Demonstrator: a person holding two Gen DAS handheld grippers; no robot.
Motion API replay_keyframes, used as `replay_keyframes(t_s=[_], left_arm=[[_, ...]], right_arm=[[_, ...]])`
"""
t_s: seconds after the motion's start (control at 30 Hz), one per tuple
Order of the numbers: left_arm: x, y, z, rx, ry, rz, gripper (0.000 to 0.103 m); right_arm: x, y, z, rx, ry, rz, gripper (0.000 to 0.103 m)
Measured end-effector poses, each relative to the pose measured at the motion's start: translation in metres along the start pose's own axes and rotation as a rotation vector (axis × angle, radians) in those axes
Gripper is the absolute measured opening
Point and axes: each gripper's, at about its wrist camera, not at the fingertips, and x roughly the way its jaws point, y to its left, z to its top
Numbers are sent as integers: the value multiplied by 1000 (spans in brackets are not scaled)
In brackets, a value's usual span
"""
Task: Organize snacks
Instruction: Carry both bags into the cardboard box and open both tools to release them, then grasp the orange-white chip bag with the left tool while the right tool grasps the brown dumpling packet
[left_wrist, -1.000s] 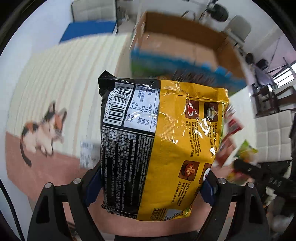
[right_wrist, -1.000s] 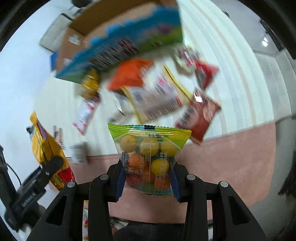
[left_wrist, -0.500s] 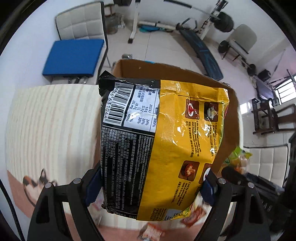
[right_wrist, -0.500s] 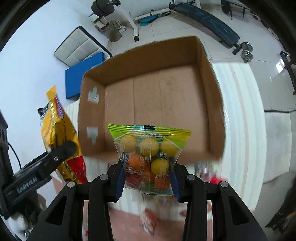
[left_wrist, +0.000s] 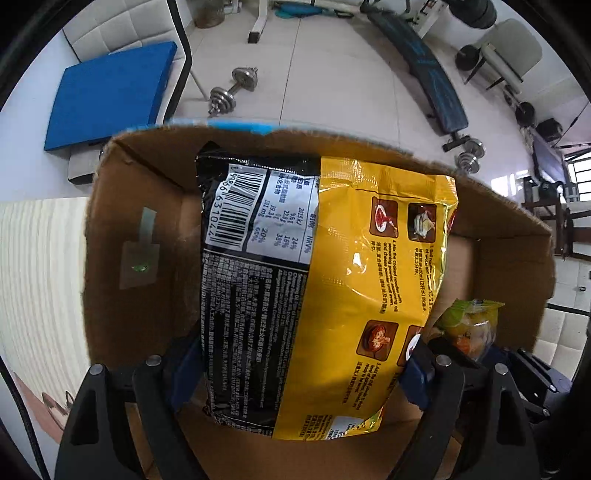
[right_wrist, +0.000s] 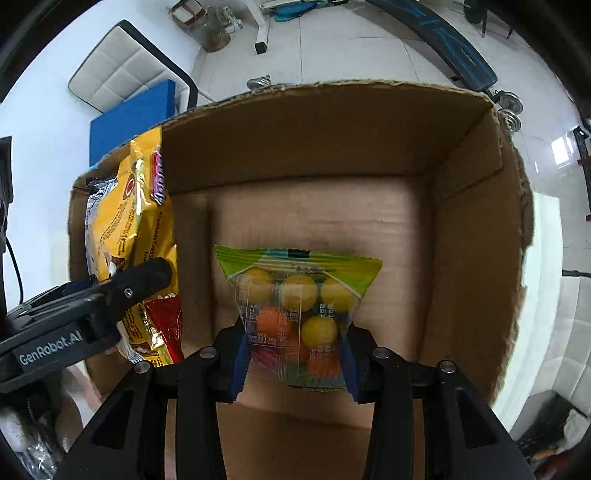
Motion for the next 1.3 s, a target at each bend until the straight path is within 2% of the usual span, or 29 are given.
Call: replay_keyframes(t_s=[0.1,0.17,0.2,0.23,0.37,0.5,0.57,0.67,0.9,0.97,1.13,1.2,1.3], left_arm=[[10,-6,3,-2,29,8,87],[13,-9,4,2,34,17,87],[14,-7,8,4,34,18,88],[15,-7,8,7,37,16,89],[13,-10,2,16,29,17,90],[-5,-9,-5,33,-41,34,90],[-21,-11,-10,48,-102,49,90],[-42,-12,-20,58,-148,60,90],[-83,-2,-57,82,-201,57,91],[-94,3,-76,74,-220,38,91],[-110,7,-128,97,-280,47,91],[-111,11,-155,90,-279,32,91],[-105,17,-202,83,-257,-11,91]], right_arm=[[7,1,8,-9,11,4,46],[11,2,11,-23,26,-17,65],[11,3,12,-30,23,-30,86],[11,5,13,-37,22,-35,90],[6,14,8,-66,23,-66,91],[-3,21,-1,-72,8,-87,93],[-7,19,-6,-78,-8,-106,94],[-21,27,-16,-87,-43,-146,96],[-67,40,-57,-106,-150,-162,96],[-82,44,-74,-99,-179,-140,96],[-102,51,-131,-89,-207,-123,97],[-100,49,-159,-72,-196,-94,97],[-89,38,-202,-8,-128,-35,97]])
